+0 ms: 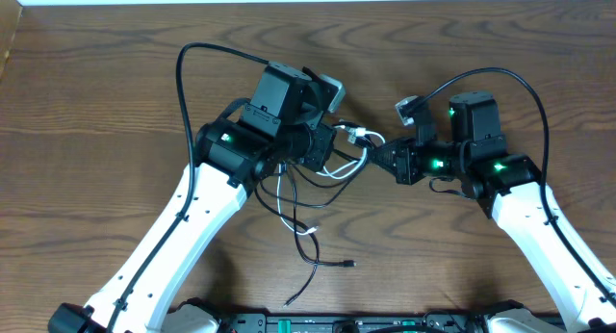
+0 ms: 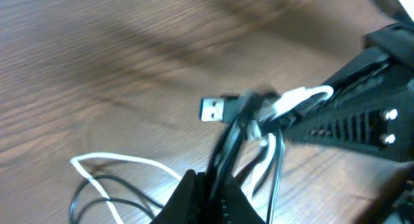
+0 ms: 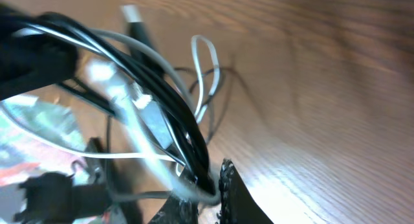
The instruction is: Untangle cables
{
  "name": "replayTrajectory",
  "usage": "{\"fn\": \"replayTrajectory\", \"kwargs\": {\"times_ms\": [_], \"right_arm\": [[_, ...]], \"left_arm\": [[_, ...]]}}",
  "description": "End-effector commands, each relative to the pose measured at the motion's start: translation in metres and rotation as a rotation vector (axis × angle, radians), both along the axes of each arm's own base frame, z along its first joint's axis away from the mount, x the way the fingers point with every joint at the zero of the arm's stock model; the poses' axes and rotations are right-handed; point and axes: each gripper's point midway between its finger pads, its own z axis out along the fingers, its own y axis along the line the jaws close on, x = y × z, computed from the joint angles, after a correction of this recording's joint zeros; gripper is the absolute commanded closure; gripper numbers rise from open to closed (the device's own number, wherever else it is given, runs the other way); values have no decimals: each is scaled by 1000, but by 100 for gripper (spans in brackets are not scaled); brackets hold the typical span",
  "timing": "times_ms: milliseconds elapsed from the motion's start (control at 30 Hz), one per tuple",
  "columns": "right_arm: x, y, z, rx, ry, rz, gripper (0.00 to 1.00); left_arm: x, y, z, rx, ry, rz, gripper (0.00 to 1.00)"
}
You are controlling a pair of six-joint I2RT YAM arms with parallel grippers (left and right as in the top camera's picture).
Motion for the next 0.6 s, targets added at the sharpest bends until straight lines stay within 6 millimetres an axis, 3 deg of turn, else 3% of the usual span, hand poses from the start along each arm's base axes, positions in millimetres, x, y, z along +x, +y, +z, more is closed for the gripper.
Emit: {"fn": "replayTrajectory", "kwargs": {"times_ms": [0,200,267,333,467,567], "right_arm": [[20,-35,-25,-148,14,-181,96],[32,-81,-44,-283,90,-425,99],[33,-74,-39,-231,91,-403,95],[27,-44,-21,-100,44,-238,73],[0,5,25,153,-98,120,44],[-10,17,39,223,-127,202,41]], "left_arm": [[8,29,17,46,-69,98,92],[5,30,16,50,-60,97,92],[1,25,18,23,-48,74,92],[-5,14,20,-29,-24,27,92],[-10,2,26,-94,-13,-22,92],[-16,-8,32,-148,3,-68,92]]}}
